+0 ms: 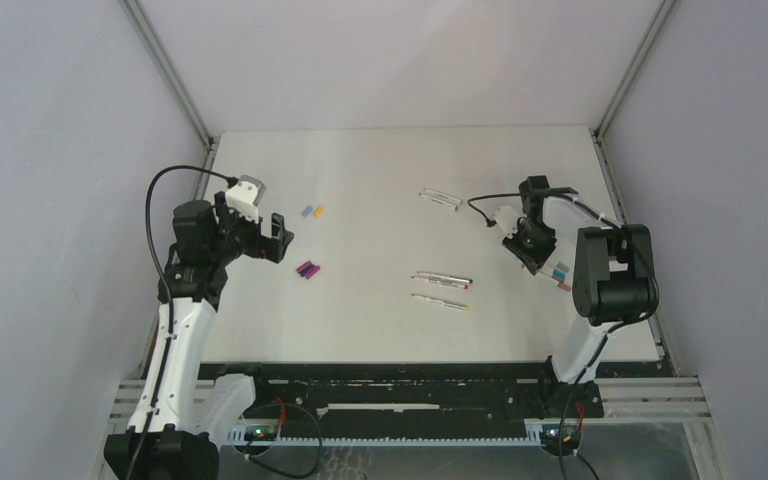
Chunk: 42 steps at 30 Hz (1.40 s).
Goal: Open the pen caps
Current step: Pick up the pen from the center of the board.
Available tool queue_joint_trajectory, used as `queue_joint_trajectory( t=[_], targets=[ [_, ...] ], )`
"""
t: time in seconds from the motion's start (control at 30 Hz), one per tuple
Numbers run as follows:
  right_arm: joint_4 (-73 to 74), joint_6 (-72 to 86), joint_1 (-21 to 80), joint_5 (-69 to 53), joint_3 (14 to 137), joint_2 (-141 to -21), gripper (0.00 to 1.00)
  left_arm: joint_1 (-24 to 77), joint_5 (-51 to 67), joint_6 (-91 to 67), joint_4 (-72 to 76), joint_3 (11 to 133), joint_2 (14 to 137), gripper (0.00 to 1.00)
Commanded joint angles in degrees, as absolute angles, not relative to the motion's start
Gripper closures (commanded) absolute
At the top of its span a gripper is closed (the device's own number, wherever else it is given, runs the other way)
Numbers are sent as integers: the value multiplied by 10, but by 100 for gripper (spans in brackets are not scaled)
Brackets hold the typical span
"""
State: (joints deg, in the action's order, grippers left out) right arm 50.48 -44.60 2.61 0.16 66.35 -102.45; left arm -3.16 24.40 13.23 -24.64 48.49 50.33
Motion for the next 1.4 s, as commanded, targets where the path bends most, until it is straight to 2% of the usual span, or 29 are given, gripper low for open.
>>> queue_joint_trajectory(
  t=[0.0,0.3,0.93,1.07,1.2,1.37],
  targets=[
    [504,-450,28,1,652,-990,75,-34,253,145,-235,478,502,0],
    [500,-450,37,3,634,-977,76,-35,253,146,-236,476,500,0],
    [476,-450,42,14,633,-1032,76,-35,254,148,-235,475,504,0],
    [485,-448,51,6,633,-1042,84,-34,255,149,-236,475,504,0],
    [488,-441,67,-3,633,-1042,100,-35,257,149,-235,474,504,0],
    [496,-427,82,-39,642,-1010,100,-35,265,150,-235,475,504,0]
  ],
)
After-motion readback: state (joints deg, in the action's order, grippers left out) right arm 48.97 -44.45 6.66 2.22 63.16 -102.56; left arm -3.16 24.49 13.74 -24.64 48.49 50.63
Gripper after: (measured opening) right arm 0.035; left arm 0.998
